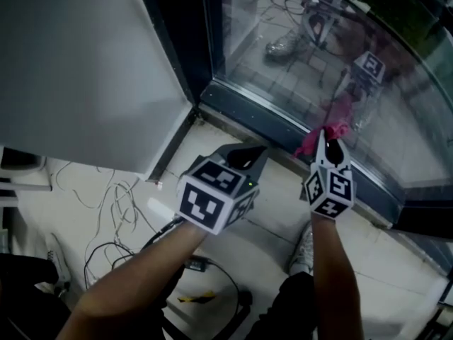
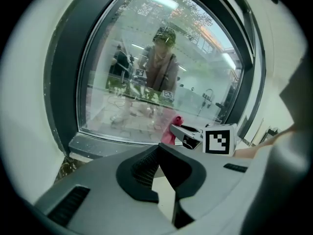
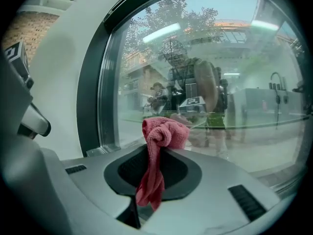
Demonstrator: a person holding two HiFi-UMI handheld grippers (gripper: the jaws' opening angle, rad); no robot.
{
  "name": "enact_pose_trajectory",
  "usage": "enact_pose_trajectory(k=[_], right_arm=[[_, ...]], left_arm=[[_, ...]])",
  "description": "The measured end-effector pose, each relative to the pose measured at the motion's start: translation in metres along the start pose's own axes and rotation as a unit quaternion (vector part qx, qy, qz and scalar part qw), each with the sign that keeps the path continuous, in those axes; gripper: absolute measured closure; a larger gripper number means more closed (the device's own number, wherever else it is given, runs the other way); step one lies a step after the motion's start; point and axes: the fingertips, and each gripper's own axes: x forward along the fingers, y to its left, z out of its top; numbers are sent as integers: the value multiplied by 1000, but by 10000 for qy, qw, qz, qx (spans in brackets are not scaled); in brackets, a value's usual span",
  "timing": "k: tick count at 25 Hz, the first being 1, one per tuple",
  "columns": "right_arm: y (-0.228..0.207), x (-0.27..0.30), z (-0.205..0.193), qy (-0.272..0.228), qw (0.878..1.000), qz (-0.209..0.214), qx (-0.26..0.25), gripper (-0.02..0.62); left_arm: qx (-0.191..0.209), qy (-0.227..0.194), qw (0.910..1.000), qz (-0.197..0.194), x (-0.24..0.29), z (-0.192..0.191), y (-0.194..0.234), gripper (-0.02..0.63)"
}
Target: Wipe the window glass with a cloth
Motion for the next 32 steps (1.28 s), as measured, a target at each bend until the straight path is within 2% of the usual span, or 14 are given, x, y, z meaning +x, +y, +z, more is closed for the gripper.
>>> enact_pose_trajectory(k=[10, 21, 29, 32], right_arm=[[68, 41, 11, 45, 9992, 395, -87, 534], [164, 89, 19, 99, 9948, 969, -302, 534], [215, 125, 23, 139, 9920, 1212, -320, 532], [227, 134, 23, 141, 9914, 1263, -324, 533]], left_arm=[[-177, -53, 9993, 318, -37, -3, 50, 600], [-312, -76, 9979, 571, -78, -10, 97, 600], [-595, -6, 9953, 770, -87, -14, 126, 600], [-570, 121, 9951, 801, -80, -16, 129, 600]])
